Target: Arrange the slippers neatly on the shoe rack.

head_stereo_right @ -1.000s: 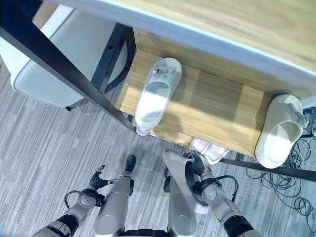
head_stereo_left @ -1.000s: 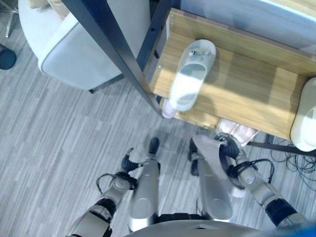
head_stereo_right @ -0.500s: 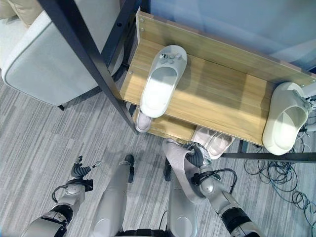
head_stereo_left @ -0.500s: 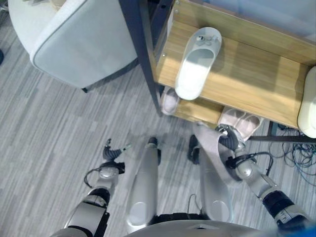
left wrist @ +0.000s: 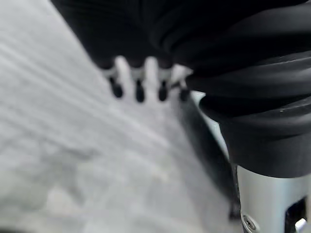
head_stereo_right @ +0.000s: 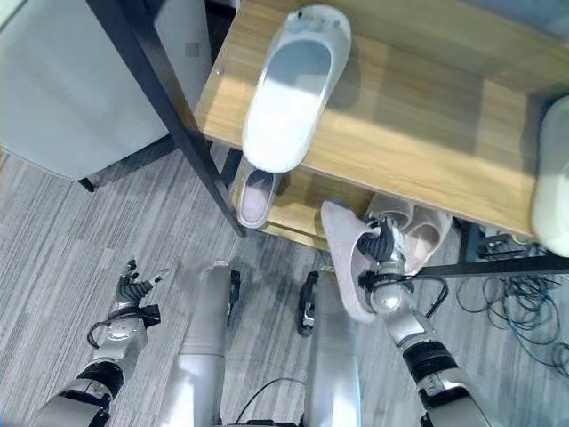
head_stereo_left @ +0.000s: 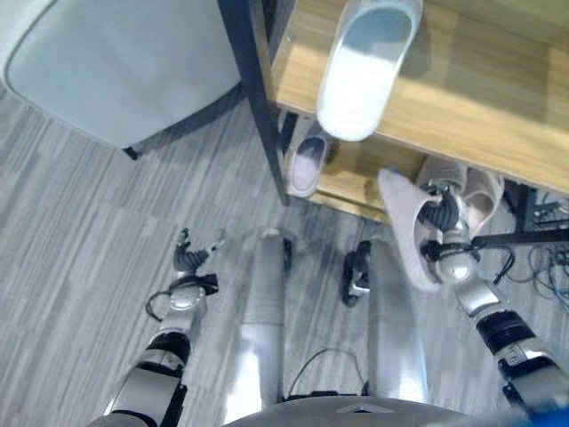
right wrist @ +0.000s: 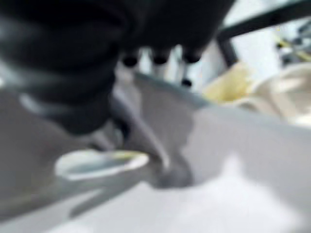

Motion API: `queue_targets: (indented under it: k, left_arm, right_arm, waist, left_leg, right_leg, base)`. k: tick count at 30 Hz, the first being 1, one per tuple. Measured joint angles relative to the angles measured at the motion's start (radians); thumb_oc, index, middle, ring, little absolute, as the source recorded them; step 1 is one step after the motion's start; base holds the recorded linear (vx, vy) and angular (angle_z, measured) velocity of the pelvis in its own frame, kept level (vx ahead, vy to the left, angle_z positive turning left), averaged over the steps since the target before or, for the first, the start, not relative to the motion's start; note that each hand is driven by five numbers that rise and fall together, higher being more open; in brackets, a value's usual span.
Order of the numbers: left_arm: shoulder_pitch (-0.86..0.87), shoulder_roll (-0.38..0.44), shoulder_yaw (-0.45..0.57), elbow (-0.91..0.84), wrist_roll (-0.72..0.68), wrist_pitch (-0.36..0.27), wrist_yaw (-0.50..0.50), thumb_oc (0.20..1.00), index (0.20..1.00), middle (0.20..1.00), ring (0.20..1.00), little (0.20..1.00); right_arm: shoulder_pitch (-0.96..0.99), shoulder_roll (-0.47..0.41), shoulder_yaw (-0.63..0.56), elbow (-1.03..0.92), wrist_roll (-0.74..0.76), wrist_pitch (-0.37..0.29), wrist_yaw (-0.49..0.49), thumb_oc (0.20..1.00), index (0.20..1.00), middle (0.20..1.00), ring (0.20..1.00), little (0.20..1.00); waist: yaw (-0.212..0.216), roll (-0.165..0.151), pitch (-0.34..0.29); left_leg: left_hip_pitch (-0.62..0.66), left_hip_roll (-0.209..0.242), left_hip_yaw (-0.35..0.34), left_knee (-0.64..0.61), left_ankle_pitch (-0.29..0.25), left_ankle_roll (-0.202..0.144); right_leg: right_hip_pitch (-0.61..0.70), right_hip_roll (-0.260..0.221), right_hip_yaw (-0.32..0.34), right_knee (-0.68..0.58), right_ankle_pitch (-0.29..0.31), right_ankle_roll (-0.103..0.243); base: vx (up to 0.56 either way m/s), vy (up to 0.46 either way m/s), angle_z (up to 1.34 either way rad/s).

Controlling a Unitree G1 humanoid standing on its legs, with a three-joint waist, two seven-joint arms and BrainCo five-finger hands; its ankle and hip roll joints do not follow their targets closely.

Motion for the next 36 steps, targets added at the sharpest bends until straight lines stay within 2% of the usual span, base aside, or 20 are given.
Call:
queue_targets:
  k: [3,4,9,11,12,13,14,15,16,17,19,25,26,29,36]
  left_arm:
    - [-0.017,-0.022,0.046,0.001,-0.060,0.000,0.010,1.000,1.000,1.000,1.000,1.000]
    - [-0.018,-0.025,0.050,-0.026,-0.091,0.000,0.022,1.000,1.000,1.000,1.000,1.000]
    - [-0.027,-0.018,0.065,-0.110,-0.174,-0.017,0.028,1.000,1.000,1.000,1.000,1.000]
    - [-0.021,-0.034,0.061,-0.149,-0.207,-0.018,0.033,1.000,1.000,1.000,1.000,1.000]
    - [-0.021,-0.038,0.075,-0.167,-0.220,-0.020,0.040,1.000,1.000,1.000,1.000,1.000]
    - [-0.026,-0.034,0.074,-0.172,-0.233,-0.023,0.042,1.000,1.000,1.000,1.000,1.000]
    - [-0.049,-0.030,0.073,-0.173,-0.237,-0.023,0.043,1.000,1.000,1.000,1.000,1.000]
    - [-0.076,-0.027,0.058,-0.175,-0.242,-0.024,0.047,1.000,1.000,1.000,1.000,1.000]
    - [-0.077,-0.054,0.029,-0.214,-0.242,-0.019,0.047,1.000,1.000,1.000,1.000,1.000]
    - [-0.063,-0.068,0.027,-0.241,-0.236,-0.011,0.045,1.000,1.000,1.000,1.000,1.000]
    - [-0.053,-0.056,-0.003,-0.255,-0.222,-0.008,0.042,1.000,1.000,1.000,1.000,1.000]
    - [-0.038,-0.008,-0.036,-0.277,-0.186,-0.006,0.018,1.000,1.000,1.000,1.000,1.000]
    - [-0.022,0.002,-0.038,-0.278,-0.186,-0.005,0.009,1.000,1.000,1.000,1.000,1.000]
    - [-0.004,0.006,-0.035,-0.274,-0.187,-0.003,-0.007,1.000,1.000,1.000,1.000,1.000]
    - [0.011,0.003,-0.034,-0.239,-0.189,0.029,-0.022,1.000,1.000,1.000,1.000,1.000]
  right_arm:
    - [-0.046,0.006,0.002,-0.001,0.001,0.006,-0.001,0.200,0.200,0.200,0.200,0.200]
    - [-0.052,0.009,0.008,-0.002,0.001,0.014,-0.001,0.200,0.200,0.200,0.200,0.200]
    - [-0.097,0.006,0.003,-0.012,0.004,0.037,-0.012,0.200,0.200,0.200,0.200,0.200]
    - [-0.125,0.006,-0.014,-0.050,0.008,0.050,-0.014,0.200,0.200,0.200,0.200,0.200]
    - [-0.145,0.008,-0.024,-0.102,0.009,0.060,-0.016,0.200,0.200,0.200,0.200,0.200]
    - [-0.161,0.007,-0.037,-0.139,0.009,0.060,-0.025,0.200,0.200,0.200,0.200,0.200]
    - [-0.181,0.007,-0.043,-0.144,0.007,0.061,-0.039,0.200,0.200,0.200,0.200,0.200]
    - [-0.207,0.003,-0.046,-0.142,0.007,0.074,-0.045,0.200,0.200,0.200,0.200,0.200]
    - [-0.250,-0.007,-0.072,-0.128,0.007,0.091,-0.047,0.200,0.200,0.200,0.200,0.200]
    - [-0.268,-0.009,-0.087,-0.127,0.013,0.102,-0.050,0.200,0.200,0.200,0.200,0.200]
    - [-0.291,-0.018,-0.092,-0.088,0.026,0.110,-0.066,0.200,0.200,0.200,0.200,0.200]
    - [-0.429,-0.053,-0.044,0.062,0.098,0.107,-0.073,0.200,0.200,0.200,0.200,0.200]
    - [-0.498,-0.074,0.028,0.155,0.134,0.109,-0.060,0.200,0.200,0.200,0.200,0.200]
    - [-0.520,-0.082,0.024,0.162,0.179,0.109,-0.055,0.200,0.200,0.200,0.200,0.200]
    - [-0.573,-0.074,0.069,0.164,0.208,0.132,-0.013,0.200,0.200,0.200,0.200,0.200]
  waist:
    - [0.017,0.016,0.000]
    - [0.019,0.019,-0.006]
    - [0.022,0.022,0.001]
    - [0.023,0.054,0.031]
    - [0.019,0.058,0.057]
    - [0.004,0.047,0.071]
    - [-0.001,0.029,0.084]
    - [-0.013,0.023,0.108]
    - [-0.020,0.036,0.133]
    - [-0.027,0.047,0.159]
    - [-0.034,0.051,0.161]
    - [0.008,0.064,0.167]
    - [0.012,0.066,0.167]
    - [0.029,0.066,0.166]
    - [0.030,0.065,0.166]
  left_leg:
    - [-0.094,-0.010,-0.009,0.166,-0.050,0.016]
    - [-0.115,-0.017,-0.016,0.206,-0.065,0.008]
    - [-0.231,-0.019,-0.010,0.348,-0.089,-0.028]
    - [-0.269,-0.021,-0.018,0.477,-0.126,-0.023]
    - [-0.294,-0.026,-0.017,0.533,-0.139,-0.047]
    - [-0.331,-0.026,-0.012,0.562,-0.140,-0.048]
    - [-0.353,-0.016,-0.006,0.577,-0.138,-0.054]
    - [-0.370,-0.017,-0.010,0.592,-0.137,-0.074]
    - [-0.336,-0.011,-0.026,0.720,-0.188,-0.035]
    - [-0.312,-0.003,-0.025,0.726,-0.273,-0.090]
    - [-0.304,-0.003,-0.007,0.722,-0.281,-0.073]
    - [-0.268,0.003,0.007,0.698,-0.289,-0.063]
    - [-0.257,0.002,0.007,0.692,-0.290,-0.061]
    - [-0.250,0.002,0.004,0.691,-0.290,-0.061]
    - [-0.239,0.003,0.003,0.689,-0.290,-0.061]
  right_leg:
    - [-0.092,-0.001,0.018,0.168,-0.053,-0.003]
    - [-0.113,-0.002,0.022,0.210,-0.069,0.010]
    - [-0.229,0.016,0.064,0.371,-0.098,0.024]
    - [-0.273,0.018,0.085,0.481,-0.121,0.039]
    - [-0.304,0.024,0.106,0.540,-0.133,0.066]
    - [-0.326,0.042,0.127,0.604,-0.150,0.082]
    - [-0.318,0.057,0.144,0.637,-0.192,0.094]
    - [-0.319,0.057,0.152,0.665,-0.213,0.106]
    - [-0.360,0.054,0.173,0.706,-0.231,0.094]
    - [-0.366,0.062,0.181,0.715,-0.224,0.109]
    - [-0.342,0.061,0.197,0.714,-0.245,0.137]
    - [-0.314,0.059,0.201,0.690,-0.251,0.125]
    - [-0.306,0.058,0.201,0.682,-0.252,0.122]
    - [-0.296,0.057,0.203,0.681,-0.252,0.122]
    - [-0.284,0.059,0.200,0.676,-0.252,0.121]
  base:
    - [0.05,-0.022,-0.01]
    - [0.06,0.002,-0.01]
    - [0.08,0.006,0.08]
    - [0.06,0.012,-0.25]
    - [0.05,0.011,-0.22]
    - [0.04,0.009,0.01]
    - [0.05,0.016,0.43]
    - [0.05,0.009,0.45]
    - [0.03,0.027,0.23]
    - [0.02,0.020,0.11]
    - [0.01,0.026,0.12]
    - [0.02,0.029,-0.02]
    - [0.00,0.000,0.00]
    - [0.02,0.024,0.00]
    - [0.00,0.009,0.00]
